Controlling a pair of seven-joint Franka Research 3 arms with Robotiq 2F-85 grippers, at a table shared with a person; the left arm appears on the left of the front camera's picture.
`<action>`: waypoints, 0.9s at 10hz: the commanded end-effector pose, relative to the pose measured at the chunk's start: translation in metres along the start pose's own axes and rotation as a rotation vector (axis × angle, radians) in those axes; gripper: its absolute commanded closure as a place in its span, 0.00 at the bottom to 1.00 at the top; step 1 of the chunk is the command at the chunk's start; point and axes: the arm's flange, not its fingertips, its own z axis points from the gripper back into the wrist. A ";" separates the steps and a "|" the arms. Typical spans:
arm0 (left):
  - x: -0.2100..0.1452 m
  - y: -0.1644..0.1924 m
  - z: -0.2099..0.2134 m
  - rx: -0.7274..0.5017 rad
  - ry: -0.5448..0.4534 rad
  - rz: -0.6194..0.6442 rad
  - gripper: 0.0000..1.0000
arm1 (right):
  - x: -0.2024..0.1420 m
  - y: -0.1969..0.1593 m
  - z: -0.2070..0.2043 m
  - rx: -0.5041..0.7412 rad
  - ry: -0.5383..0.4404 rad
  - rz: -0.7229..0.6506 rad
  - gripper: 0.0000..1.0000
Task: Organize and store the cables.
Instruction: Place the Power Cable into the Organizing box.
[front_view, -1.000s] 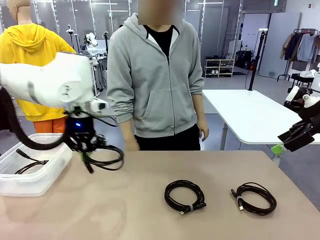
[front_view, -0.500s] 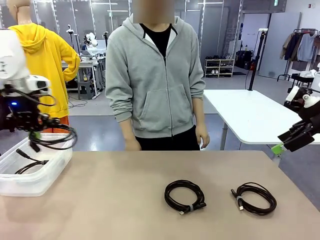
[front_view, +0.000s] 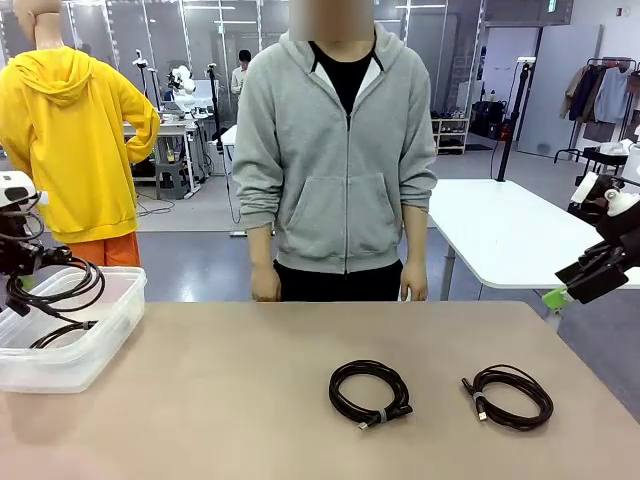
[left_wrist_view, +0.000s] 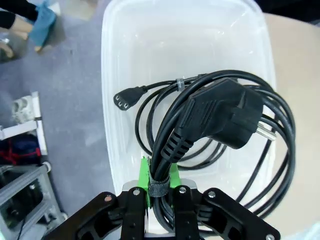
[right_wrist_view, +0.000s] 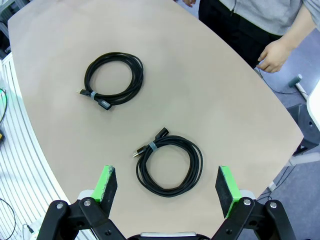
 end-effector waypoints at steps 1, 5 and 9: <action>0.012 0.004 -0.018 -0.060 0.004 -0.009 0.83 | 0.004 0.000 0.001 0.006 -0.001 -0.027 0.00; 0.010 0.006 -0.053 -0.002 0.055 -0.005 0.83 | 0.004 0.000 0.001 0.006 -0.001 -0.027 0.00; 0.009 -0.003 -0.060 0.008 0.056 0.012 0.06 | 0.004 0.000 0.001 0.006 -0.001 -0.027 0.00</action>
